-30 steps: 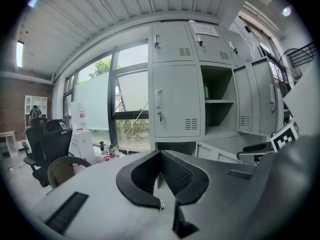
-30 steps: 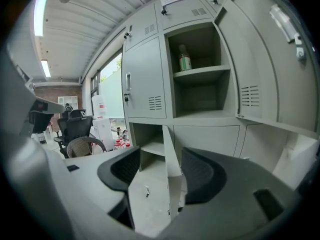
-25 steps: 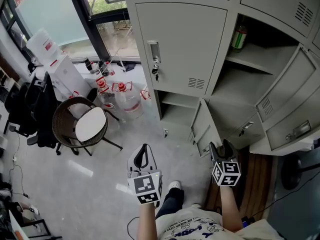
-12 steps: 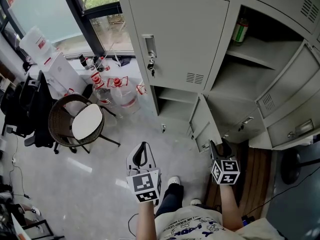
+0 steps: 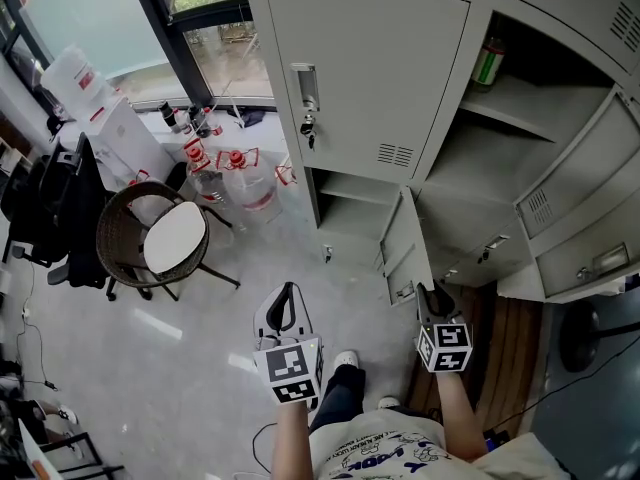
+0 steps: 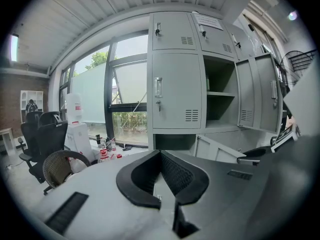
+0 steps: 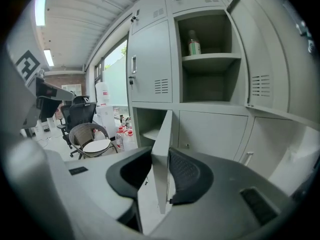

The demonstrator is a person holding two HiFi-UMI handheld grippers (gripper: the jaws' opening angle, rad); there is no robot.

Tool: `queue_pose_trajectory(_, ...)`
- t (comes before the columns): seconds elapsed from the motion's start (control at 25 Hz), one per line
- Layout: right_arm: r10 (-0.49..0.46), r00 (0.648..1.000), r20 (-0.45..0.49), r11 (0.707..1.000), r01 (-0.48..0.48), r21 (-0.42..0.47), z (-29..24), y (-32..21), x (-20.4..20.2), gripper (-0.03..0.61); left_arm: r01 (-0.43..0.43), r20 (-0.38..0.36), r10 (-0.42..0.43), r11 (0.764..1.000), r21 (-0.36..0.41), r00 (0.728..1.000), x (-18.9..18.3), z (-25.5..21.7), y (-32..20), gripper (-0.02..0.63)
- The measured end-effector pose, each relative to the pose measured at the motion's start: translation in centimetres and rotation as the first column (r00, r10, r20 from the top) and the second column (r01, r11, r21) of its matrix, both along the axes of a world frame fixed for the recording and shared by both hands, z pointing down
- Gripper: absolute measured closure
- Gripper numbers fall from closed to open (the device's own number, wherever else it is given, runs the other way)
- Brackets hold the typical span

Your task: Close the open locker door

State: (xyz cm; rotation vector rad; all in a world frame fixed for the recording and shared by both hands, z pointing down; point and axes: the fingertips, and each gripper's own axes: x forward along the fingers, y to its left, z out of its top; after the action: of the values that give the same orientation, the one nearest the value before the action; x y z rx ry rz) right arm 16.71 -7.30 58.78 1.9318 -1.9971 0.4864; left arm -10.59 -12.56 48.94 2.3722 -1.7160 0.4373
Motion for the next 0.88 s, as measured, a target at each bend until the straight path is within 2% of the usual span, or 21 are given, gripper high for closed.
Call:
queue_pose_trajectory(0.52, -0.102, 0.995, -0.016, 0.995, 0.102, 0.000, 0.1, -1.5, -6.1, 0.440, 0.064, -0.012, -0.064, 0.998, 0.004, 0.998, -3.9, -0.4, -0.9, 0.609)
queue_pose_trajectory(0.88, -0.152, 0.988, -0.041, 0.988, 0.152, 0.007, -0.1, -3.1, -10.4, 0.448, 0.119, -0.023, -0.119, 0.993, 0.017, 0.993, -8.0, -0.6, -0.7, 0.609)
